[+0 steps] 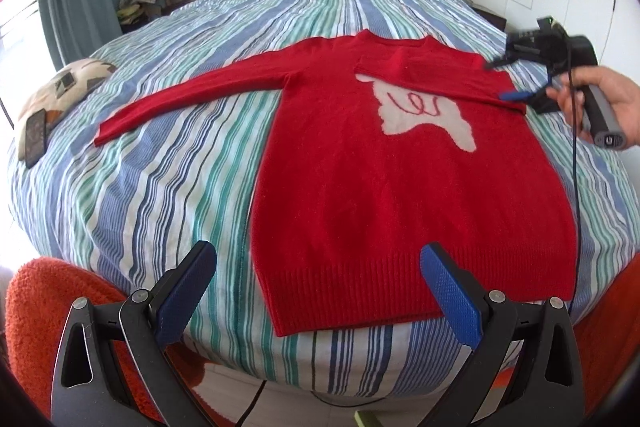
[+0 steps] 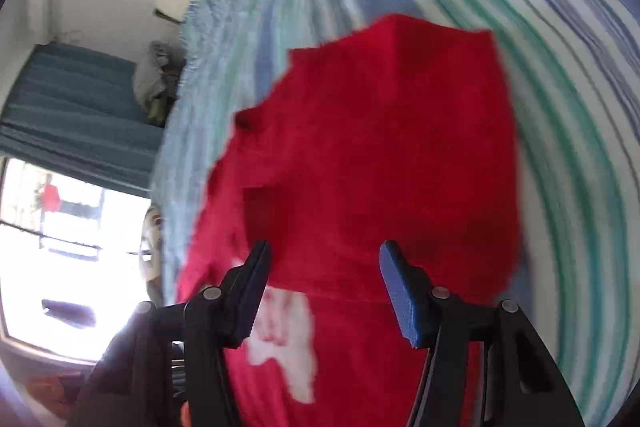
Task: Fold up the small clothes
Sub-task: 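Grasp a sleeve with the right gripper and fold it across the body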
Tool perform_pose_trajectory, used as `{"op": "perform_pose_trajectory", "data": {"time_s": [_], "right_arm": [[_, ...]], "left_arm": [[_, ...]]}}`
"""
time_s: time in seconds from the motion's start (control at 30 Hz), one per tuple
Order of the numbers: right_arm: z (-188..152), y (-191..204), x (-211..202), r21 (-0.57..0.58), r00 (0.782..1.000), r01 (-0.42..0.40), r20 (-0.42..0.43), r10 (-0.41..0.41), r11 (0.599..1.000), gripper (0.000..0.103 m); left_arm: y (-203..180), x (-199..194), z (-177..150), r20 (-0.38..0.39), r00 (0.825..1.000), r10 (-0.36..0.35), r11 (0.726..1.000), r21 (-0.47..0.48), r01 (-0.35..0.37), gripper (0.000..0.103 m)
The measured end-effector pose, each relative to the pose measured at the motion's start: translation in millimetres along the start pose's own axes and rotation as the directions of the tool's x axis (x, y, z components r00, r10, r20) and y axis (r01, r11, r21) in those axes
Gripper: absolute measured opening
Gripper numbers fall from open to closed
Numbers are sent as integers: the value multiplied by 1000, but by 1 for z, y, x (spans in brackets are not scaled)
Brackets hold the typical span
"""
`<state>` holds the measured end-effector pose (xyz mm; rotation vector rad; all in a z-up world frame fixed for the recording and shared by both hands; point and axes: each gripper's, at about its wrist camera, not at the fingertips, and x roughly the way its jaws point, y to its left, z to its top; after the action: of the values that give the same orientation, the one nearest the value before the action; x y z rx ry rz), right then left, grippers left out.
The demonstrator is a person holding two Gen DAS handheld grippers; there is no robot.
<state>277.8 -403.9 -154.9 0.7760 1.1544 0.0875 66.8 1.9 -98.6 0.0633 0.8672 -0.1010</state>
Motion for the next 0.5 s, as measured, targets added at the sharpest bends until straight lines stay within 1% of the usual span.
{"op": "perform_pose_trajectory", "data": {"time_s": [0.03,0.07,0.1,0.13,0.17,0.2,0.23,0.27,0.3,0.33,0.4,0.43,0.47,0.5], "right_arm": [[-3,-17,3,14,997,79,6,-79,997,35],[-6,-29,1,28,996,89,25,-90,996,21],[-8,-33,-5,31,993,99,57,-101,995,14],[-10,-30,-14,7,990,109,94,-109,994,15],[-12,-18,-21,-44,984,133,123,-127,990,17],[-14,-2,-27,-111,980,153,145,-136,982,19],[-16,19,-32,-186,979,156,158,-127,970,19],[-22,43,-36,-277,980,152,163,-110,949,19],[-29,71,-34,-380,982,151,162,-95,913,19],[-37,102,-30,-486,985,150,153,-85,861,19],[-64,156,-10,-679,989,144,131,-74,720,23],[-76,178,6,-745,990,139,118,-76,652,27],[-85,196,23,-793,991,136,105,-86,594,30],[-91,209,42,-824,990,139,96,-106,550,34]], "left_arm": [[0,0,-1,-1,1000,9,1000,4,-9,102],[-1,0,-3,1,1000,18,1000,9,-18,102],[0,0,-4,1,1000,24,1000,12,-24,102],[0,0,-5,-1,1000,28,1000,12,-28,102],[0,1,-5,-6,1000,27,1000,11,-27,102],[0,3,-5,-12,1000,26,1000,9,-26,102],[0,5,-5,-18,1000,25,1000,6,-25,102],[0,7,-4,-24,999,23,1000,3,-22,102],[-1,8,-3,-28,999,18,1000,-1,-19,102],[-2,9,-2,-31,999,13,1000,-6,-13,102],[-3,8,-1,-28,1000,4,1000,-7,-4,102],[-3,7,-1,-24,1000,2,1000,-4,-2,102],[-3,6,-2,-21,1000,2,1000,1,-2,102],[-3,5,-3,-19,1000,2,1000,4,-2,102]]}}
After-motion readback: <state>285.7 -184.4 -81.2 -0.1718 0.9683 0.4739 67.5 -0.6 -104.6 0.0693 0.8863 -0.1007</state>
